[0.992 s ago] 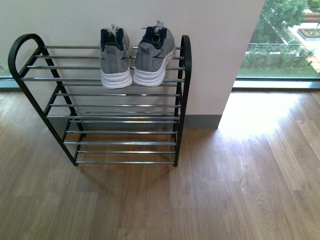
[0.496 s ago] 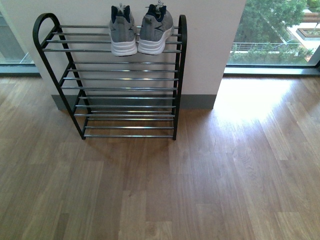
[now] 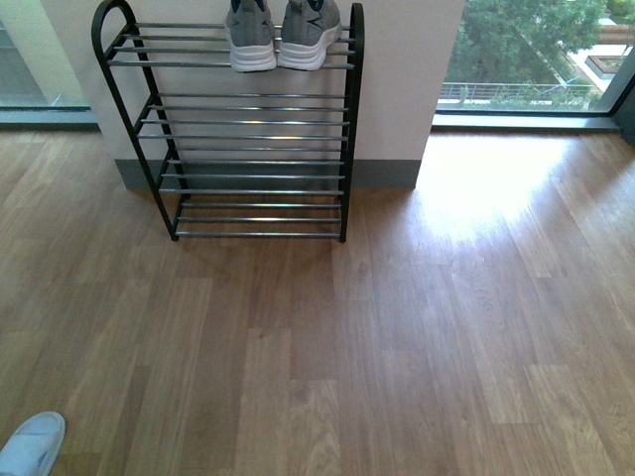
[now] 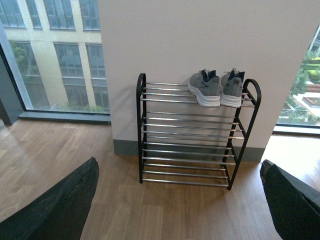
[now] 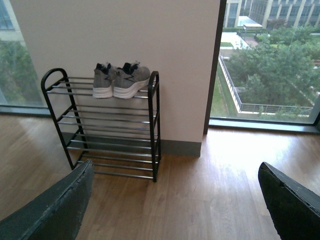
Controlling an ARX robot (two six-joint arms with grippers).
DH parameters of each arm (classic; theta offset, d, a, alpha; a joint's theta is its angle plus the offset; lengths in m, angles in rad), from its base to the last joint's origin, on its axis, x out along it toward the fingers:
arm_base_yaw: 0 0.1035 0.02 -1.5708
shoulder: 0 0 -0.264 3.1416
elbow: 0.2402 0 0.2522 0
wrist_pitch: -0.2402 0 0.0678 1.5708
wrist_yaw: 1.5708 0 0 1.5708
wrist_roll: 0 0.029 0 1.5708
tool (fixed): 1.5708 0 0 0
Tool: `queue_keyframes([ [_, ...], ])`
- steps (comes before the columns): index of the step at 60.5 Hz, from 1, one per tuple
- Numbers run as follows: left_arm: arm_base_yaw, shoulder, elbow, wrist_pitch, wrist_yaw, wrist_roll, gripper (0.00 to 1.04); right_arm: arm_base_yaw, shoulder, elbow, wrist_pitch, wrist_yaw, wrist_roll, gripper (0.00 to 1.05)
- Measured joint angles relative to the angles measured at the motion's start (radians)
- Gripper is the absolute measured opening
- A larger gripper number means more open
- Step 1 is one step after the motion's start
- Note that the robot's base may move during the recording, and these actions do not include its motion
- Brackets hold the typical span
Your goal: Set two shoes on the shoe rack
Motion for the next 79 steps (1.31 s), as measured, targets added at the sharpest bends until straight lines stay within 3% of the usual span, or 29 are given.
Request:
queue_keyframes([
  [79,0.0,0.0,0.0,0.0,0.0,0.0,0.95,0.0,0.0,0.0,-0.002,0.001,0.0,0.95],
])
